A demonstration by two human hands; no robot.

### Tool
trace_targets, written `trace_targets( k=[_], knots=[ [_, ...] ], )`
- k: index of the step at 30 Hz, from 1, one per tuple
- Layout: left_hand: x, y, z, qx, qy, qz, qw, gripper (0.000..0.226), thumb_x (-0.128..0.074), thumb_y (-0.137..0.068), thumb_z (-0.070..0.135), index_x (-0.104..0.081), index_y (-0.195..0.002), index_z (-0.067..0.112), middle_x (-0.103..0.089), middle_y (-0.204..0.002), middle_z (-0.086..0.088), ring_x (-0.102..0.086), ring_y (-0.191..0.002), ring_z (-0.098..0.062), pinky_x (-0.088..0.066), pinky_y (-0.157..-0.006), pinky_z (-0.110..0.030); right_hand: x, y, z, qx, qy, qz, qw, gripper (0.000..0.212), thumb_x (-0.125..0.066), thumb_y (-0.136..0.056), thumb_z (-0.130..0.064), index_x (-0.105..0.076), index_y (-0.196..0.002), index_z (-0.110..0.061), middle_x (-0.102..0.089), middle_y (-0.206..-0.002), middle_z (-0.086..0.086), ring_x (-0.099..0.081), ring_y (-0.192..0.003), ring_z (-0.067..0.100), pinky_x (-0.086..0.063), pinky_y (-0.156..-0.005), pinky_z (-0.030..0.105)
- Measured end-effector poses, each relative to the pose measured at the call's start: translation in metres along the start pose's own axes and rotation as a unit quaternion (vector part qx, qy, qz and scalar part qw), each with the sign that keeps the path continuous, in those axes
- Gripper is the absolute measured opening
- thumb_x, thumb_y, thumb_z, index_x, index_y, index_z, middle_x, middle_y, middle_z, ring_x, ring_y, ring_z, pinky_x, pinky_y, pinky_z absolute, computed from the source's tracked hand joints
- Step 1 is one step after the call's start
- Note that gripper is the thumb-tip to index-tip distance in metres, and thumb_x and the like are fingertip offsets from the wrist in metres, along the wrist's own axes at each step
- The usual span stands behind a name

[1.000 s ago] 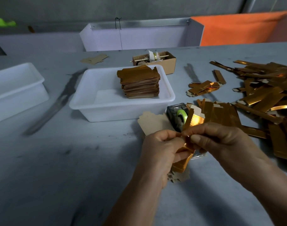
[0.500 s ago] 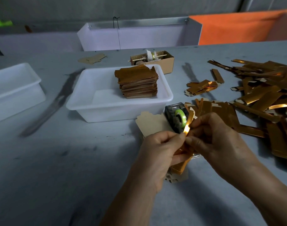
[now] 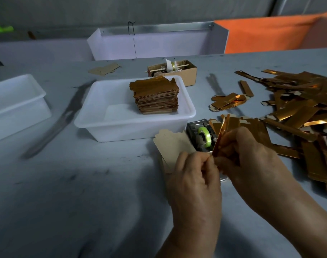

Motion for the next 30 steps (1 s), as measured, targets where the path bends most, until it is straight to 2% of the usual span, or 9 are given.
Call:
trace_targets(
  k=[3,6,10,15,20,23,26,28,30],
  knots=[
    [0.0,0.004,-0.001,-0.009,0.006,0.016,1.0,0.009,-0.064,-0.082,0.015,-0.07,-0.077,0.012,-0.061,-0.073,0.001,-0.059,-0.056,-0.011,-0.051,-0.048,-0.023,-0.002,0.002,0.001,-0.011,0.011,-0.018,1.0,0.031,-0.06,-0.085,-0.025,-0.033,-0.1,-0.028,-0.051,-0.083,-0.013,-0.054,-0.075,0.007,-0.042,-0.055,0.012],
    [0.0,0.006,-0.015,0.043,0.061,0.015,0.997,0.008,-0.066,-0.084,0.012,-0.07,-0.078,0.013,-0.063,-0.074,0.002,-0.06,-0.061,-0.007,-0.049,-0.055,-0.015,-0.004,-0.001,0.006,-0.034,0.038,-0.023,0.998,0.035,-0.063,-0.081,-0.034,-0.035,-0.102,-0.027,-0.051,-0.081,-0.012,-0.056,-0.075,0.009,-0.041,-0.055,0.012],
    [-0.002,0.003,-0.036,0.149,0.168,-0.013,0.974,0.009,-0.066,-0.087,0.016,-0.068,-0.082,0.022,-0.07,-0.08,-0.001,-0.069,-0.073,-0.013,-0.058,-0.066,-0.034,-0.006,-0.003,0.015,-0.036,0.059,-0.038,0.997,0.031,-0.058,-0.069,-0.052,-0.036,-0.081,-0.034,-0.05,-0.065,-0.012,-0.053,-0.056,0.0,-0.035,-0.044,0.011],
    [-0.006,-0.001,-0.043,0.231,0.223,-0.062,0.945,0.013,-0.065,-0.088,0.019,-0.068,-0.08,0.029,-0.073,-0.08,0.003,-0.071,-0.076,-0.013,-0.06,-0.071,-0.031,-0.01,0.0,0.037,-0.114,-0.186,-0.044,0.975,0.046,-0.05,-0.053,-0.067,-0.051,-0.087,-0.035,-0.062,-0.082,-0.01,-0.061,-0.075,0.006,-0.044,-0.057,0.017],
    [-0.013,0.004,-0.042,0.254,0.232,-0.116,0.932,0.016,-0.064,-0.09,0.017,-0.069,-0.08,0.028,-0.073,-0.079,0.006,-0.072,-0.076,-0.013,-0.06,-0.068,-0.027,-0.037,0.006,0.033,-0.143,-0.333,-0.098,0.927,0.032,-0.066,-0.062,-0.04,-0.063,-0.084,-0.016,-0.061,-0.07,0.002,-0.059,-0.061,0.002,-0.045,-0.051,0.009],
    [-0.014,0.003,-0.043,0.257,0.218,-0.143,0.931,0.022,-0.063,-0.091,0.015,-0.064,-0.086,0.037,-0.072,-0.08,0.006,-0.072,-0.074,-0.011,-0.059,-0.066,-0.024,-0.045,0.007,0.04,-0.167,-0.381,-0.114,0.902,0.017,-0.064,-0.071,-0.026,-0.066,-0.081,-0.013,-0.067,-0.076,0.005,-0.065,-0.077,0.015,-0.05,-0.072,0.026],
    [-0.019,0.003,-0.056,0.297,0.218,-0.177,0.913,0.036,-0.064,-0.09,0.021,-0.046,-0.111,0.044,-0.071,-0.084,0.004,-0.072,-0.07,-0.009,-0.059,-0.061,-0.024,-0.051,0.007,0.043,-0.172,-0.379,-0.133,0.9,0.009,-0.06,-0.081,-0.017,-0.068,-0.084,-0.015,-0.07,-0.08,0.004,-0.066,-0.08,0.017,-0.048,-0.08,0.033],
    [-0.019,0.002,-0.064,0.306,0.165,-0.209,0.914,0.032,-0.061,-0.091,0.034,-0.044,-0.117,0.036,-0.071,-0.087,0.006,-0.071,-0.073,-0.006,-0.061,-0.065,-0.032,-0.051,0.005,0.047,-0.178,-0.377,-0.134,0.899,0.014,-0.054,-0.087,-0.015,-0.067,-0.088,-0.019,-0.07,-0.08,0.001,-0.066,-0.078,0.012,-0.046,-0.075,0.028],
    [-0.006,-0.009,-0.069,0.235,0.03,-0.199,0.951,0.025,-0.054,-0.091,0.044,-0.056,-0.108,0.026,-0.07,-0.087,0.008,-0.069,-0.077,-0.005,-0.059,-0.071,-0.037,-0.045,-0.002,0.057,-0.197,-0.373,-0.106,0.9,0.018,-0.05,-0.091,-0.016,-0.061,-0.092,-0.029,-0.067,-0.082,-0.004,-0.063,-0.079,0.012,-0.044,-0.072,0.025]
  ],
)
Point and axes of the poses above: each hand's wrist, its own y-axis away from the middle knuckle, its own x-axis out of the back of the hand, z = x × y, the point moved 9 cm from there along -y, towards the middle knuckle
